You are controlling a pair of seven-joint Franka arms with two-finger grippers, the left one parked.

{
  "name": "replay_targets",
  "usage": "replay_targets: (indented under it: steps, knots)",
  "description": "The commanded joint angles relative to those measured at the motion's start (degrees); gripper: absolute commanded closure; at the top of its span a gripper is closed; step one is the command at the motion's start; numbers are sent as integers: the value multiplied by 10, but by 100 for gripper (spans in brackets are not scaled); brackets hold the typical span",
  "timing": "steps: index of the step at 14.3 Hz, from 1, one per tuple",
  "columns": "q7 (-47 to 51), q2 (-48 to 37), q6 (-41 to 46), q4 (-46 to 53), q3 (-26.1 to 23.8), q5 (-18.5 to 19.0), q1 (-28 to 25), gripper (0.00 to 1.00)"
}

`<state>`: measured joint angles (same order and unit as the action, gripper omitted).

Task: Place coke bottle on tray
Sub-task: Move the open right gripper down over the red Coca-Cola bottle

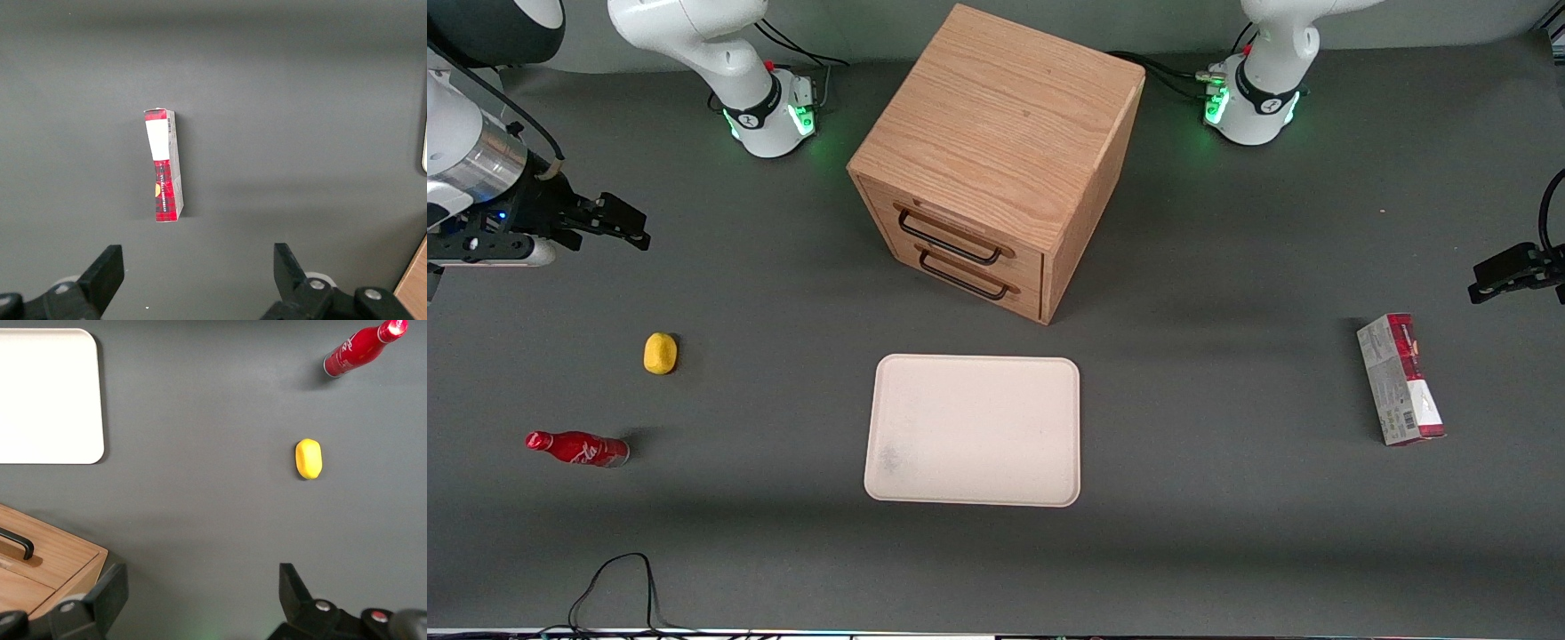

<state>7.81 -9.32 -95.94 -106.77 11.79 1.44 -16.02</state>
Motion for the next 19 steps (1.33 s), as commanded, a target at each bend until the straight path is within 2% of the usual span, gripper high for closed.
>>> replay_targets:
  steps: [1,4,7,10,11,13,15,16,19]
  knots:
    - [15,15,2,22,-1,8,4,0]
    - [-7,52,2,66,10,10,7,0]
    - [-139,146,-20,143,93,5,15,0]
    - [-219,211,-111,146,146,2,16,0]
    - [-259,237,-134,145,164,-13,16,0]
    - [-338,289,-162,147,208,-104,20,0]
    - [-421,345,-190,154,235,-168,21,0]
    - [-445,367,-198,156,242,-186,25,0]
    - [-470,418,-206,198,245,-205,31,0]
